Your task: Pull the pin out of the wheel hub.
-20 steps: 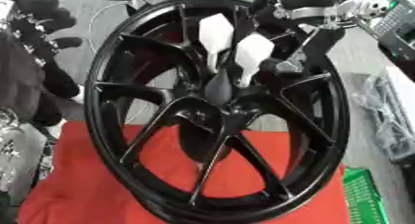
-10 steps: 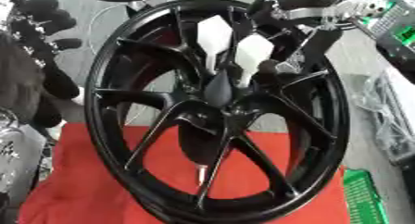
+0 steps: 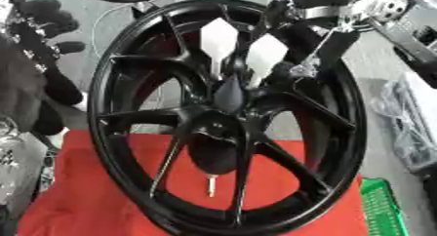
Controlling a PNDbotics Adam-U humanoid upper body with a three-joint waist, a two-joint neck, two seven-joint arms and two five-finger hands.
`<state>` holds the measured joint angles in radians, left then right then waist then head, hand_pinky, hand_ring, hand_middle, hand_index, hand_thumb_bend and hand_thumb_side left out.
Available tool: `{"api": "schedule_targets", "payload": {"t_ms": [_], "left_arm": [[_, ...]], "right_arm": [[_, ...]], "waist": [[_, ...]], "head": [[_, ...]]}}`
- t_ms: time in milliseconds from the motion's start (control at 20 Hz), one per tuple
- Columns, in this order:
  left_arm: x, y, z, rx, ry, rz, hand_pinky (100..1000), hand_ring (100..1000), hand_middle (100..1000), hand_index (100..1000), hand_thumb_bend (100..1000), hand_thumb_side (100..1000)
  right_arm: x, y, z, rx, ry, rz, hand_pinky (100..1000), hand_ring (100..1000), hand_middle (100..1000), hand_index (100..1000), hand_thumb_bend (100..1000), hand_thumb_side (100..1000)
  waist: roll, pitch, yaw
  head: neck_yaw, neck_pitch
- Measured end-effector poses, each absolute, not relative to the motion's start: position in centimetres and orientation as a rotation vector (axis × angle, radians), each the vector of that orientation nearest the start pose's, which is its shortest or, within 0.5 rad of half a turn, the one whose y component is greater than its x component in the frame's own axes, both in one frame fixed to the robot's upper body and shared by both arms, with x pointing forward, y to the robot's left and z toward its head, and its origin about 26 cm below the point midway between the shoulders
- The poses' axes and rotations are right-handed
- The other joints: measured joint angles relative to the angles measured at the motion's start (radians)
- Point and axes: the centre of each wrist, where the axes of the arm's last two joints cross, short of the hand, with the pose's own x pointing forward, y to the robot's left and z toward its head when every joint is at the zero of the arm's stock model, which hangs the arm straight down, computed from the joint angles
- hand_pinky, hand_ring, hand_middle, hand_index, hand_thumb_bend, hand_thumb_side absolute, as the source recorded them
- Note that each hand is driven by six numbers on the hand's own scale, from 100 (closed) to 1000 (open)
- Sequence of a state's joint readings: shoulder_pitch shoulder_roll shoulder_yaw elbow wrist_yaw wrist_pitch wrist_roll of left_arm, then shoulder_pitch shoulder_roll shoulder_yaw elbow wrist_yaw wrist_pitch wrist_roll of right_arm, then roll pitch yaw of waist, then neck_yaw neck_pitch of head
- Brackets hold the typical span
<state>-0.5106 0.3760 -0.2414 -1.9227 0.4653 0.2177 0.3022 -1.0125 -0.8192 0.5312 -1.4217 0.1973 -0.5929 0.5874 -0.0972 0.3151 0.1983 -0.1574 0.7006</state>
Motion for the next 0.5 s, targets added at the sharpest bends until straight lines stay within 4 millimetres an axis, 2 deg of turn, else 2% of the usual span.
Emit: {"api": "schedule_targets", "payload": {"t_ms": [500], "left_arm": [[32.06,19.52,22.68,-0.275,-2.04,-0.126,688,749,616,691,145,725]], "right_arm": [[40.95,-24.51,31.72,0.416,2.162,-2.491,760,559,251,417,100,315]], "waist": [[-0.004,0.0,0.001]], "head": [[-0.003,0.0]]}}
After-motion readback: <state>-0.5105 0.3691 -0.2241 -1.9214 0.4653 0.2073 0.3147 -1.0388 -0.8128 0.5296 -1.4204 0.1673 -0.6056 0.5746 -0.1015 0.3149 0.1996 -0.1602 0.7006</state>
